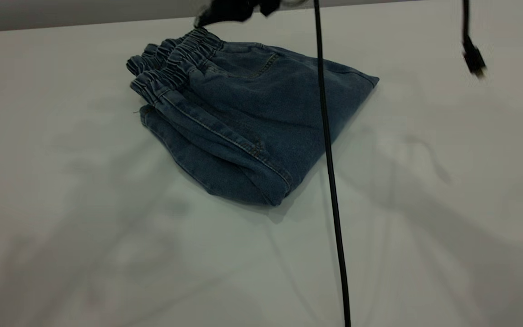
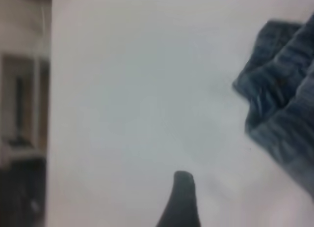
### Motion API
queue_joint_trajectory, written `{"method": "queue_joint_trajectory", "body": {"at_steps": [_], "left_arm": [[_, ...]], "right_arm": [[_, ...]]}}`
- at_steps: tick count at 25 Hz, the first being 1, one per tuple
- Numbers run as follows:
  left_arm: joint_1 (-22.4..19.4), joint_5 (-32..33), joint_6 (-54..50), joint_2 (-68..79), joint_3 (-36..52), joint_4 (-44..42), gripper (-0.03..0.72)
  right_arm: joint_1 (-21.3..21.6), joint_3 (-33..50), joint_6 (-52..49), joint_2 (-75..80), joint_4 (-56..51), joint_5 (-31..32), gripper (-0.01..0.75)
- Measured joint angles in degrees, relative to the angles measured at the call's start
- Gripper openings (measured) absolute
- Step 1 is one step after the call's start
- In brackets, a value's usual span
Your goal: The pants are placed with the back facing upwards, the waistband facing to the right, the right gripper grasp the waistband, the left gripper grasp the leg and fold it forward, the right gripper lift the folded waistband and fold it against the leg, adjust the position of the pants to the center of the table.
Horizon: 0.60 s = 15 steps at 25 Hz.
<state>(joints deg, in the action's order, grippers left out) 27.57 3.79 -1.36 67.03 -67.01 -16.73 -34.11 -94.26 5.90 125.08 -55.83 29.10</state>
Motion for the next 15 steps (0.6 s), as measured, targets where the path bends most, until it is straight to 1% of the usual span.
{"method": "queue_joint_trajectory", "body": {"at_steps": [4,7,8,12,15], "left_arm": [[0.0,0.0,1.0,-2.1,0.0,0.0,0.244],[0.0,-0.2,1.0,-3.0,0.0,0.0,0.244],[0.0,-0.2,1.0,-3.0,0.0,0.0,0.244],[0.0,0.1,1.0,-3.0,0.0,0.1,0.244],[0.0,0.0,0.9,-3.1,0.0,0.2,0.244]], "right_arm": [[-0.3,-4.3,-14.8,0.0,18.5,12.2,0.547],[0.4,-4.6,-26.9,0.3,29.4,17.3,0.547],[0.4,-4.6,-31.3,0.7,32.3,18.0,0.547],[0.5,-4.6,-45.6,3.3,38.7,17.0,0.545],[0.4,-5.1,-54.0,6.1,39.3,11.3,0.529]]}}
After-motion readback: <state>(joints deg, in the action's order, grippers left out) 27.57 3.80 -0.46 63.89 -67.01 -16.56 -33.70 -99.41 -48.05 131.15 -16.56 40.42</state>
